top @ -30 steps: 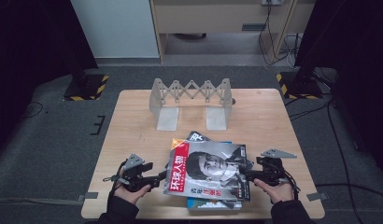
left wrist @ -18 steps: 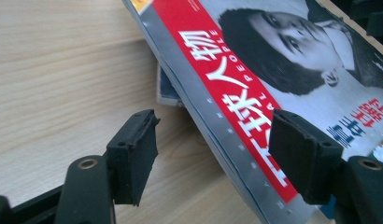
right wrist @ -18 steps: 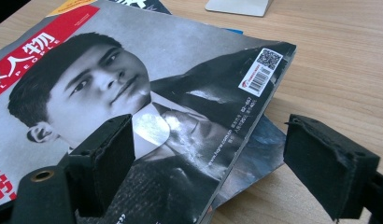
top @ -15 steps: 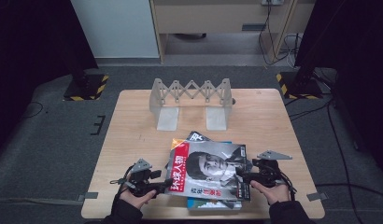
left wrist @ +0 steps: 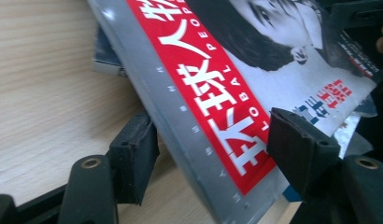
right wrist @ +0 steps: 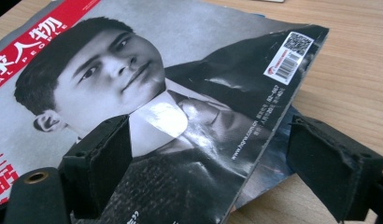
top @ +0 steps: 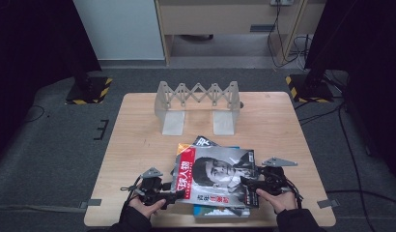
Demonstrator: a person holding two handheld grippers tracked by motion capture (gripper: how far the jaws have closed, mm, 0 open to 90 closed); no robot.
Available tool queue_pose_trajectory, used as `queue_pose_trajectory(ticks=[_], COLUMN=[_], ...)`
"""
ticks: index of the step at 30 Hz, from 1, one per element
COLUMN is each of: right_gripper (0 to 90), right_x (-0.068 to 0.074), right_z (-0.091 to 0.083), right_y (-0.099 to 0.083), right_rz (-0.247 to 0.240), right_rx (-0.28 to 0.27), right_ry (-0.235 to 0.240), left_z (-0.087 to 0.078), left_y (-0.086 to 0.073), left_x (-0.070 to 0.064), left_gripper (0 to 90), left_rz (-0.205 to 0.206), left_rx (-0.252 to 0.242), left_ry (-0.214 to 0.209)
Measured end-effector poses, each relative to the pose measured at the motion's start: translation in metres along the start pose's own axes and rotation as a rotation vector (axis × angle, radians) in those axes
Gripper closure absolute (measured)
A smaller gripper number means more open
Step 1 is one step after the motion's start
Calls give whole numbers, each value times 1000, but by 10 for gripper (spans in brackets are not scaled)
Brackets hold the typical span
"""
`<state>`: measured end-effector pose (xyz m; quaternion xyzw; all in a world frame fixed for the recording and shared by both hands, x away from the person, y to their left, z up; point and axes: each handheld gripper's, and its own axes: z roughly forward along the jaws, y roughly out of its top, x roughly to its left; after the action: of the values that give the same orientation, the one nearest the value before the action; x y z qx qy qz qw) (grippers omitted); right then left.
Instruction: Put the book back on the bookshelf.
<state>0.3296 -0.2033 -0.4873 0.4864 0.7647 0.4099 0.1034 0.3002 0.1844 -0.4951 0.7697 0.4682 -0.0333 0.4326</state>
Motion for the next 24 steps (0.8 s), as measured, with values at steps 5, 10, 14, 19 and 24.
queue_pose_trajectory(ticks=[5,10,14,19,24], right_gripper=[143,136,131,124,121], right_x=[1,3,3,3,2], right_z=[3,5,6,8,9], right_y=[0,-1,-2,-2,-3], right_rz=[-8,-24,-13,-13,-10], right_rx=[8,20,25,25,22], right_ry=[-2,-9,-4,-4,2], left_z=[5,7,0,-7,-8], left_y=[1,1,2,5,8], left_x=[6,11,12,9,9], left_gripper=[324,356,464,530,532], left_rz=[-53,-98,-112,-87,-107], left_rx=[16,27,0,-64,-102], left_ry=[-54,-103,-113,-143,-193])
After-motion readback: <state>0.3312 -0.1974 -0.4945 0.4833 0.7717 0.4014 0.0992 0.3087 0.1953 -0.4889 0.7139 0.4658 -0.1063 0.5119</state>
